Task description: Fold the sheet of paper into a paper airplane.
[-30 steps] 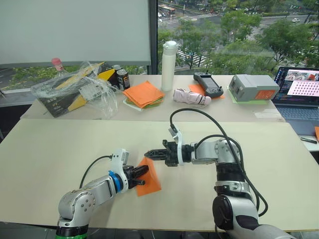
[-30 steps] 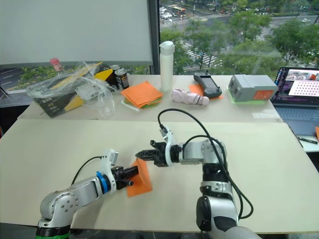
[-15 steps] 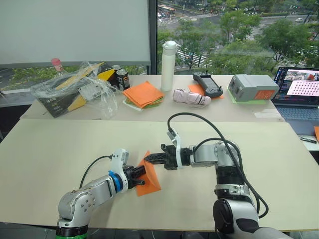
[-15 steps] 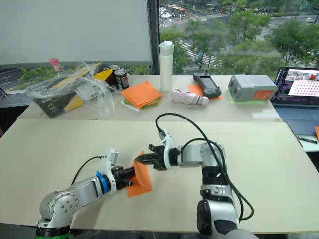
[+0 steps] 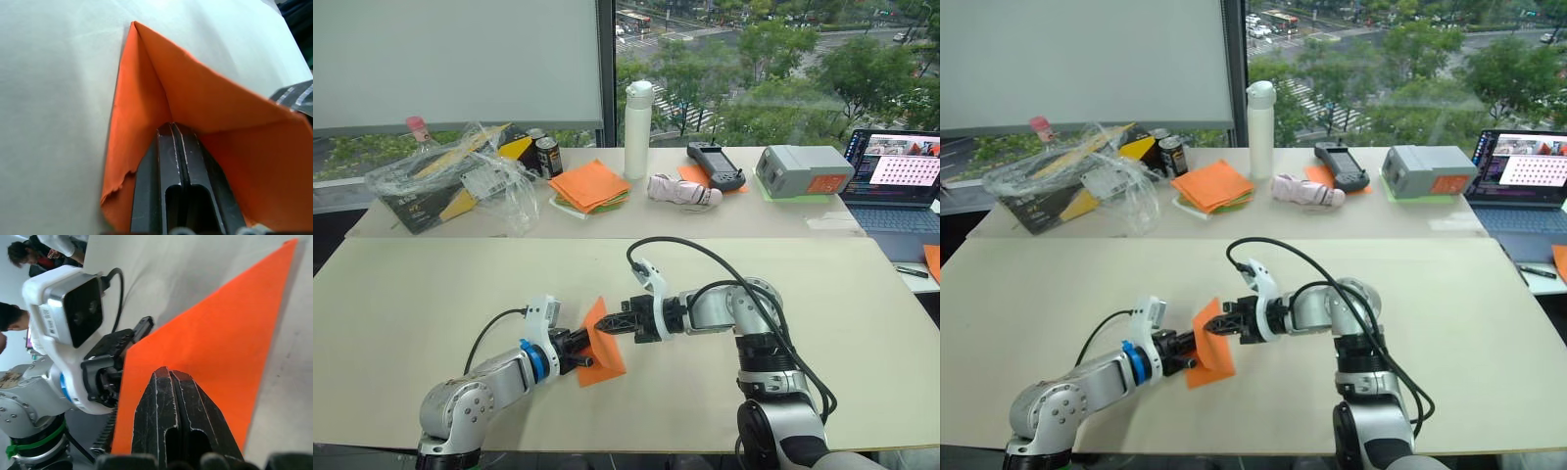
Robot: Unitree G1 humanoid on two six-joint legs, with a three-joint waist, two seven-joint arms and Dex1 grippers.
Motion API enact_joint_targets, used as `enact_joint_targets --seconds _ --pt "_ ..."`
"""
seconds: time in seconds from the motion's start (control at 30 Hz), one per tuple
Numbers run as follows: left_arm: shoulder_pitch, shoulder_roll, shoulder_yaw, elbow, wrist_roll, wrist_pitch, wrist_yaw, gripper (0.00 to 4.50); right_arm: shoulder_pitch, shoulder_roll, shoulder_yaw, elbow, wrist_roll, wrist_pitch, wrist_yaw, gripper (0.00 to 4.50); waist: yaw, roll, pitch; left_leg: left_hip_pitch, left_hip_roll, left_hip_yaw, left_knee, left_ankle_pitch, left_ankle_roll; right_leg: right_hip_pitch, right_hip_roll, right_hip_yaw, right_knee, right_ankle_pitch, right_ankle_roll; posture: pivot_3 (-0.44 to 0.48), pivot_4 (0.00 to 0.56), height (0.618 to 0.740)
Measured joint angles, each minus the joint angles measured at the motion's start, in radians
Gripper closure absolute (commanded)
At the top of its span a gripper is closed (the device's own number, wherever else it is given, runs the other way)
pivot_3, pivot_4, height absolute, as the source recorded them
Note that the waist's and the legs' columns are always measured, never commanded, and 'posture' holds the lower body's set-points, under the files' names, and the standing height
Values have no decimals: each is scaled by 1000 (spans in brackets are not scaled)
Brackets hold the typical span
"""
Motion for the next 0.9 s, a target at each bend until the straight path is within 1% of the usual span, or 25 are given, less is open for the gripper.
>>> enact_joint_targets --seconds 0.27,0.57,0.9 --pt "48 22 63 -42 -39 35 14 4500 0 10 44 0 -76 -41 53 4472 -3 0 0 0 0 0 0 0 0 0 0 1 0 0 0 0 150 740" --pt "62 22 77 -49 -53 37 34 4500 0 9 117 -2 -140 -83 127 4472 -3 0 0 1 0 0 0 0 0 0 0 1 0 0 0 0 150 740" --pt "5 10 85 -17 -53 25 76 4500 0 6 131 -1 -176 -100 172 4472 1 0 0 1 0 0 0 0 0 0 0 1 0 0 0 0 150 740"
